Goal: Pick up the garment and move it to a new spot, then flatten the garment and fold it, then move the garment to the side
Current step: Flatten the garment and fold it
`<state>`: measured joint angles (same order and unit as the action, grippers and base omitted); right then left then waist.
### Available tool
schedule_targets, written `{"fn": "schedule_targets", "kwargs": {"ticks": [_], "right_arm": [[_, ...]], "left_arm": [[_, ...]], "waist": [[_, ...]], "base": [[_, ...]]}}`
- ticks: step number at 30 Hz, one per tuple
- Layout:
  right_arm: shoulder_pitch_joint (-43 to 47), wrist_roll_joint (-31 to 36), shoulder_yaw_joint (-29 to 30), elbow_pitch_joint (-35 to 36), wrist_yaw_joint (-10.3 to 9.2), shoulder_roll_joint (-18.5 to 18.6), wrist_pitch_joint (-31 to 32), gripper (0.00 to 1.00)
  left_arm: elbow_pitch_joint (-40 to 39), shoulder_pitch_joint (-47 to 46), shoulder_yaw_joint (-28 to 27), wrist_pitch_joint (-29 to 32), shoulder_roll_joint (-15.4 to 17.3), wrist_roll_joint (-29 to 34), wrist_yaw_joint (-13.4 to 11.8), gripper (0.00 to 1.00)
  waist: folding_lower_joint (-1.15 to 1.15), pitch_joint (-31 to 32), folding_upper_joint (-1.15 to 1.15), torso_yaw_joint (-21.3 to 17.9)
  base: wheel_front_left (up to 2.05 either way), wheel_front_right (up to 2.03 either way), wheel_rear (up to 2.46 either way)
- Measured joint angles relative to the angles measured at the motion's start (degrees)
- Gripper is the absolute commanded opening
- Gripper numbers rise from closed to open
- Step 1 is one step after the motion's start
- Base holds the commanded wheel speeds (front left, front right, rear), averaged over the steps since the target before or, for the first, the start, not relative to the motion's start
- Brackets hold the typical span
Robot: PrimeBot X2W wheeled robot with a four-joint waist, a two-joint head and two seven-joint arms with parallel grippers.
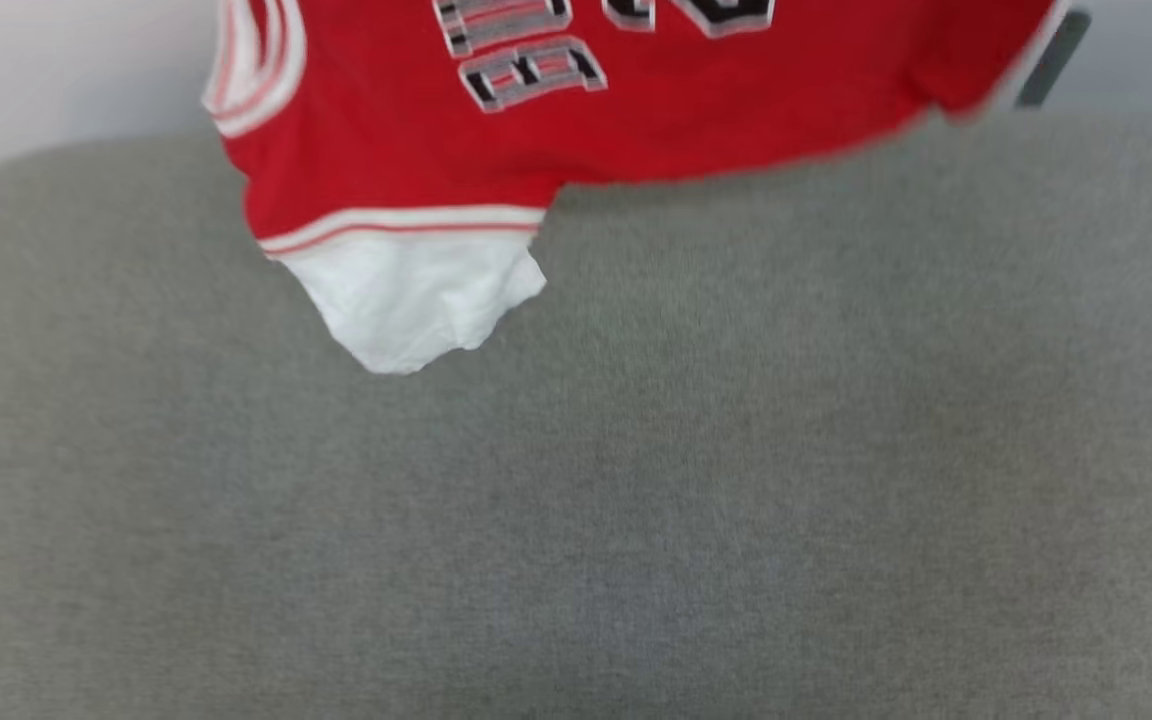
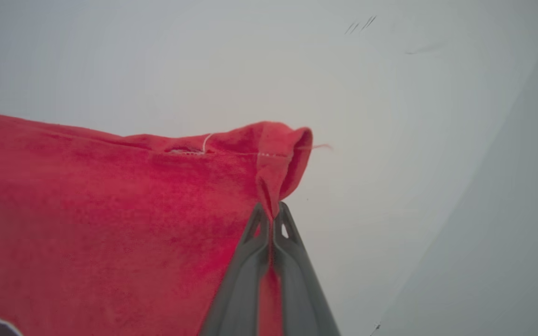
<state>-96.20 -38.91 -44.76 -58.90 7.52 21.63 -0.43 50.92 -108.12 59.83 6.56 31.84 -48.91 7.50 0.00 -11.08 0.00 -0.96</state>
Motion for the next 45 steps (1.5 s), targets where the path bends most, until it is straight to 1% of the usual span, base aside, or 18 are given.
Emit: {"fn": "schedule_targets", "kwargs": {"ticks": [2,5,7,9,11,15,18,23,27,32,36,40,41,43,45], "right_arm": [[-2.16,1.45,0.66,-0.67,0.00,-0.16,-2.78,0.00],[-5.67,4.33,2.32,-2.47,0.00,-0.56,-8.67,0.00],[-8.09,6.73,3.87,-4.02,0.00,-0.71,-12.20,0.00],[-10.28,9.34,5.64,-5.03,0.00,-1.01,-13.90,0.00],[-12.06,12.25,7.75,-5.33,0.00,-1.11,-14.39,0.00],[-13.23,20.19,15.78,1.40,0.00,-0.16,-14.55,0.00],[-10.16,27.32,21.49,5.55,0.00,-0.66,-14.54,0.00],[-4.83,36.71,29.91,8.66,0.00,-3.08,-14.54,0.00],[-0.67,41.49,33.88,7.70,0.00,-5.23,-14.55,0.00],[2.47,43.17,36.68,4.35,0.00,-7.46,-14.52,0.00],[4.05,42.79,35.05,4.21,0.00,-7.97,-14.52,0.00],[6.76,39.32,31.31,6.39,0.00,-6.45,-14.54,0.00],[8.21,37.55,30.09,6.70,0.00,-5.98,-14.54,0.00],[11.06,34.93,27.16,7.21,0.00,-4.48,-14.54,0.00],[13.53,31.27,24.65,8.18,0.00,-2.64,-14.54,0.00]], "left_arm": [[0.81,-3.19,0.20,-1.82,0.25,1.01,0.03,0.00],[2.20,-8.59,0.58,-6.15,0.13,4.02,0.01,0.00],[3.22,-12.26,0.32,-9.24,-0.66,5.47,-0.15,0.00],[3.98,-15.56,-0.01,-12.22,-1.63,6.51,-0.53,0.00],[4.81,-18.47,-0.14,-14.32,-2.75,7.37,-0.71,0.00],[5.98,-22.73,-0.80,-18.98,-4.47,8.51,-0.97,0.00],[7.12,-23.98,-1.56,-20.54,-5.42,8.62,-0.97,0.00],[8.34,-22.15,-3.33,-21.46,-6.49,8.22,-1.03,0.00],[7.51,-17.49,-5.16,-21.48,-6.75,8.28,-1.49,0.00],[7.95,-10.29,-6.58,-21.54,-7.81,8.56,-1.68,0.00],[8.99,-6.64,-6.27,-21.54,-8.12,8.28,-0.83,0.00],[8.94,-2.44,-4.86,-21.45,-8.11,6.46,-0.33,0.00],[8.31,-0.74,-3.90,-21.15,-7.99,6.20,-0.18,0.00],[5.60,3.23,-2.07,-20.15,-7.66,4.24,-0.10,0.00],[2.31,7.38,-0.01,-18.69,-6.57,2.00,-0.01,0.00]], "waist": [[0.00,-2.47,0.00,-0.26],[0.00,-6.55,0.00,-0.62],[0.00,-9.53,0.00,-0.82],[0.00,-12.57,0.00,-0.95],[0.00,-15.60,0.00,-1.01],[0.00,-21.75,0.00,-0.84],[0.00,-26.12,0.00,-0.48],[0.00,-32.64,0.00,0.56],[0.00,-36.71,0.00,1.72],[0.00,-39.16,0.00,3.80],[0.00,-38.52,0.00,5.07],[0.00,-36.19,0.00,5.84],[0.00,-35.39,0.00,5.99],[0.00,-33.60,0.00,6.23],[0.00,-31.54,0.00,6.45]], "base": [[0.00,0.00,0.00],[0.00,0.00,0.00],[0.00,0.00,0.00],[0.00,0.00,0.00],[0.00,0.00,0.00],[0.00,0.00,0.00],[0.00,0.00,0.00],[0.00,0.00,0.00],[0.00,0.00,0.00],[0.00,0.00,0.00],[0.00,0.00,0.00],[0.00,0.00,0.00],[0.00,0.00,0.00],[0.00,0.00,0.00],[0.00,0.00,0.00]]}}
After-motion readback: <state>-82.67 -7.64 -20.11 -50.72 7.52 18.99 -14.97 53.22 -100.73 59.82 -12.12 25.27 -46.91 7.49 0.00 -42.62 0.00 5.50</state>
